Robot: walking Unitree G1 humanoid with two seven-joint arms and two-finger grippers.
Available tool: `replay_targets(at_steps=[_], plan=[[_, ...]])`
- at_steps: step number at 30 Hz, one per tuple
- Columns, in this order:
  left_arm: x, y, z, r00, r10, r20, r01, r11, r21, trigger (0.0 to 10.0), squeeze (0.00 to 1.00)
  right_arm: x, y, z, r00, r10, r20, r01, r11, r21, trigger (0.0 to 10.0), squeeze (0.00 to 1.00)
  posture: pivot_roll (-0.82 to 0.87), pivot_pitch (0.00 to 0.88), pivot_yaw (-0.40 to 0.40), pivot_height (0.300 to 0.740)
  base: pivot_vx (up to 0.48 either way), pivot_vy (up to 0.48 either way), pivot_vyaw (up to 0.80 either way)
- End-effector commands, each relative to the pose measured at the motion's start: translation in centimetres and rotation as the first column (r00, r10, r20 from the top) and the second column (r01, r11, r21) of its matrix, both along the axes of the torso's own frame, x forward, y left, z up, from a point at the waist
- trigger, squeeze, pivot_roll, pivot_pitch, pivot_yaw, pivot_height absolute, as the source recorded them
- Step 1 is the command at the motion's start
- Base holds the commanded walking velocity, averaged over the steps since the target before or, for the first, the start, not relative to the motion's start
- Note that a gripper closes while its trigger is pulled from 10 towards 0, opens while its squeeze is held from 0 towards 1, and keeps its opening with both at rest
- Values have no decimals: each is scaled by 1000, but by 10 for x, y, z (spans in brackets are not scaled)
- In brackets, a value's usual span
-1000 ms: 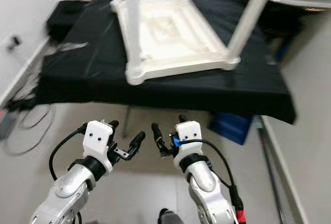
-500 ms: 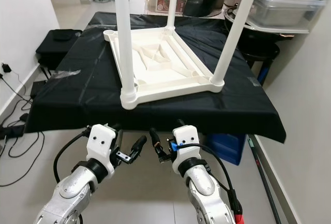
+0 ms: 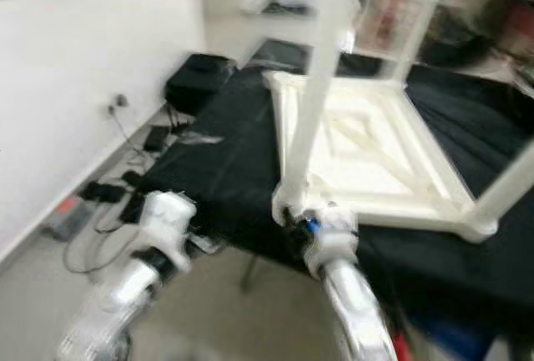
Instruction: Building children table
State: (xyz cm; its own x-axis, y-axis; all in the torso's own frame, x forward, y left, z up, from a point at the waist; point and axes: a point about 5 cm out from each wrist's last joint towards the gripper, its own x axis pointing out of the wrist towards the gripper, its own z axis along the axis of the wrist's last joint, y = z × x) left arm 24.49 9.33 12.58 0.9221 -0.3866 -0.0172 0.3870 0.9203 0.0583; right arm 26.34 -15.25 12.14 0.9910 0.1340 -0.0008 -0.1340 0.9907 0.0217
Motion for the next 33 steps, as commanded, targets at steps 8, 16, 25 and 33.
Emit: replay_targets(at_steps=[8,16,25,33], plan=[[-2,-11,3,999,-43,16,44,999,-29,10000,0,-10,-47,-16,966,-252,-61,248,966,-70,10000,0,118,30,-40,740,0,0,0],[-2,-11,2,999,-43,15,44,998,-44,10000,0,-7,-18,-14,994,-68,-80,73,995,61,10000,0,118,33,-36,740,0,0,0],[-2,-13,4,998,-56,25,57,997,-52,10000,0,40,-36,42,992,-42,118,36,998,47,10000,1000,117,35,-36,740,0,0,0],[-5,-14,6,997,-73,26,74,996,-57,10000,0,71,-52,92,968,-29,249,16,999,52,10000,1000,129,58,-47,740,0,0,0]])
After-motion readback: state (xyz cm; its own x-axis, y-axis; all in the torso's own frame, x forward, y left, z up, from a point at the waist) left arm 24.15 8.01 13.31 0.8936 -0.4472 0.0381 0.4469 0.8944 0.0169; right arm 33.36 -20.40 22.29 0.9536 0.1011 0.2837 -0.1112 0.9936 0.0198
